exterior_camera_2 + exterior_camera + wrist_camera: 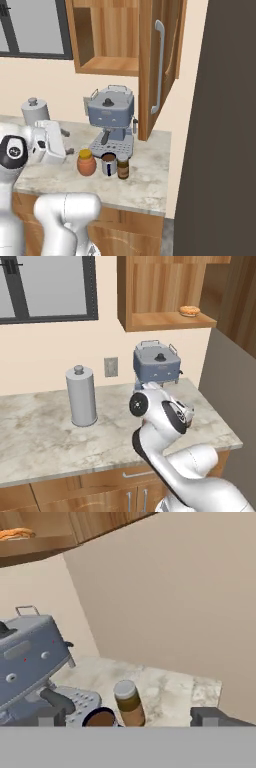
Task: Pick the cinnamon and honey bottle from the cabinet and place them next to the mug.
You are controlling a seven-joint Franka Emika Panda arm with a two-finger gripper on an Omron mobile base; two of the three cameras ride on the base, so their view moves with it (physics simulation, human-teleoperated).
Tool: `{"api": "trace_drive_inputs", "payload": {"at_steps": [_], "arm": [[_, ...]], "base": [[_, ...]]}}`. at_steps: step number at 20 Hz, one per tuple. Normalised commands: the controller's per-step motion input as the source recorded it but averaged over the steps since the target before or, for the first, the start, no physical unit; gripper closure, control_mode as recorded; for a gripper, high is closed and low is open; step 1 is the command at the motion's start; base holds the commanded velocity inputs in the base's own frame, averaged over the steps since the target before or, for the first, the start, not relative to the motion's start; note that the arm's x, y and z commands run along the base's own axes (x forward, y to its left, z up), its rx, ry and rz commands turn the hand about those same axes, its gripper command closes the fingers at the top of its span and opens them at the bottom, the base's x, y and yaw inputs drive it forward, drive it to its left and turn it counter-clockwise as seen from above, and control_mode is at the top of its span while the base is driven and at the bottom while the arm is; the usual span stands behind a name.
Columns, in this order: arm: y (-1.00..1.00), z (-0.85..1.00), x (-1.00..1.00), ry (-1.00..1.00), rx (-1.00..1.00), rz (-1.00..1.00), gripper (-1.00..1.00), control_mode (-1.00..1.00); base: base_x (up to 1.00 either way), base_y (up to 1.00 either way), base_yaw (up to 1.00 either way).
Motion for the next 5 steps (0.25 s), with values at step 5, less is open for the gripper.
{"api": "trace_drive_inputs", "payload": {"at_steps": [5], "arm": [[-0.74, 0.51, -0.77, 0.00, 0.00, 0.49, -1.00, -1.00]], "base": [[0.00, 0.00, 0.00]]}}
